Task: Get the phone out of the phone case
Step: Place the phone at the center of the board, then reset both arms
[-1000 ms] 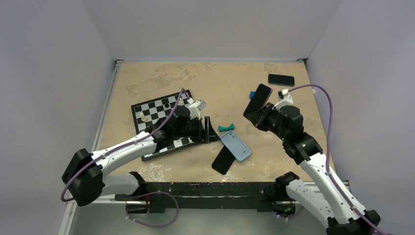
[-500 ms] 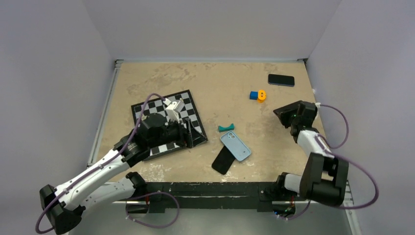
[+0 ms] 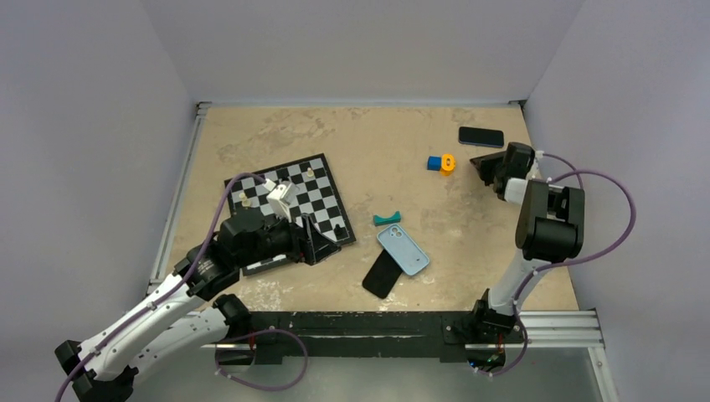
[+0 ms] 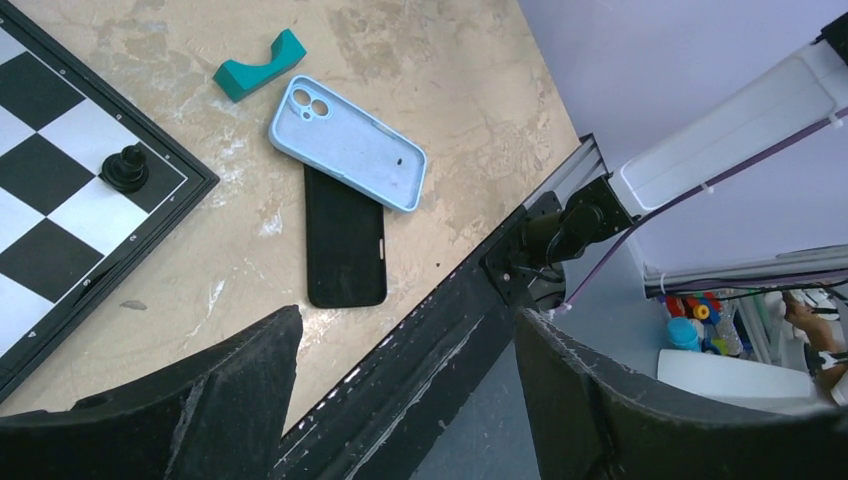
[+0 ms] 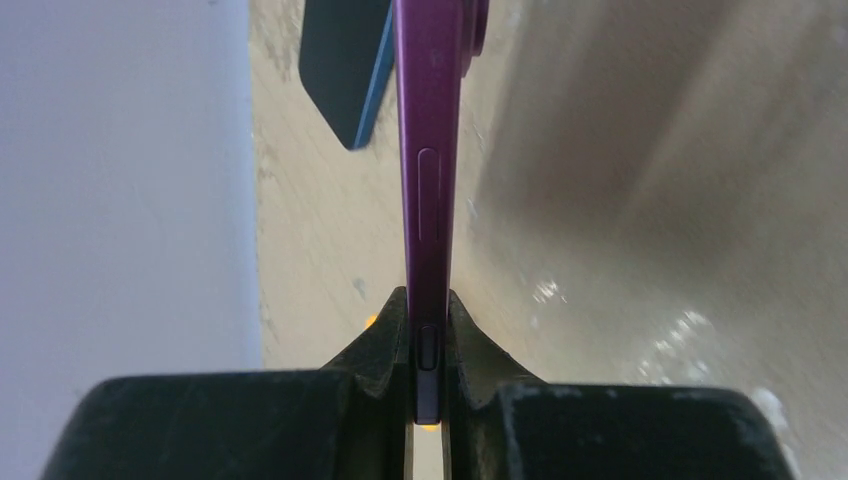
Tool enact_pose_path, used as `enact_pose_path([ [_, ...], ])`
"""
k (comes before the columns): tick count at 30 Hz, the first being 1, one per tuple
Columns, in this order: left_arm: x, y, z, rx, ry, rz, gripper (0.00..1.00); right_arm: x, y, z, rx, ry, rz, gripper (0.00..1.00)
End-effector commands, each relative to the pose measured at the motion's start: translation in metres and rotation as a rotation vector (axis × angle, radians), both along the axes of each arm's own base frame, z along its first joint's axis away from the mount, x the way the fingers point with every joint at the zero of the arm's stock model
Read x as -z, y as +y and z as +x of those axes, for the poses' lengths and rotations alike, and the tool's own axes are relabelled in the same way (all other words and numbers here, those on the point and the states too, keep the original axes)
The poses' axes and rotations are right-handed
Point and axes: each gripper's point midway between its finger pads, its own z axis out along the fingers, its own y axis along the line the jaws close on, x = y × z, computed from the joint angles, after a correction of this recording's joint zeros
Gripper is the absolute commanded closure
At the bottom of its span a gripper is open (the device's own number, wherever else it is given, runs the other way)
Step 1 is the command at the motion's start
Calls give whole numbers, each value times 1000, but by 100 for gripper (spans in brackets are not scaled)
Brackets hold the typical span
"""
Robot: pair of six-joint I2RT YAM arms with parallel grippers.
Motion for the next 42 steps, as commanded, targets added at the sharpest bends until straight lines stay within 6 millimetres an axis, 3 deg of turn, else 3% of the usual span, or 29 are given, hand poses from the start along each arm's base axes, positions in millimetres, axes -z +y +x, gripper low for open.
enact_pose_path([
  [1, -7, 1, 0, 14, -32, 20, 19, -37, -9, 47, 21, -126, 13, 91],
  [7, -3, 4, 2, -5, -24, 36, 19, -24, -14, 70, 4, -82, 6, 79],
  [15, -2, -2, 1, 2, 7, -1, 19, -20, -13, 66, 17, -79, 11, 78],
  [18, -6, -3, 0, 7, 8, -8, 19, -17, -9, 68, -20, -71, 14, 59],
  [22, -9, -1, -2, 4, 10, -13, 19, -28, 0, 64, -103, -72, -11, 43],
  [26, -7, 4, -2, -16, 13, -4, 19, -47, 17, 42, -212, -109, -44, 36],
  [35, -9, 9, 5, -62, 16, 32, 16, -73, 23, -35, -372, -79, -332, 32],
  [38, -23, 17, 9, -89, -33, 41, 16, -100, 31, -56, -448, -119, -444, 31],
  [42, -67, 39, 18, -177, -196, 18, 14, -153, 34, -93, -435, -201, -648, 30],
])
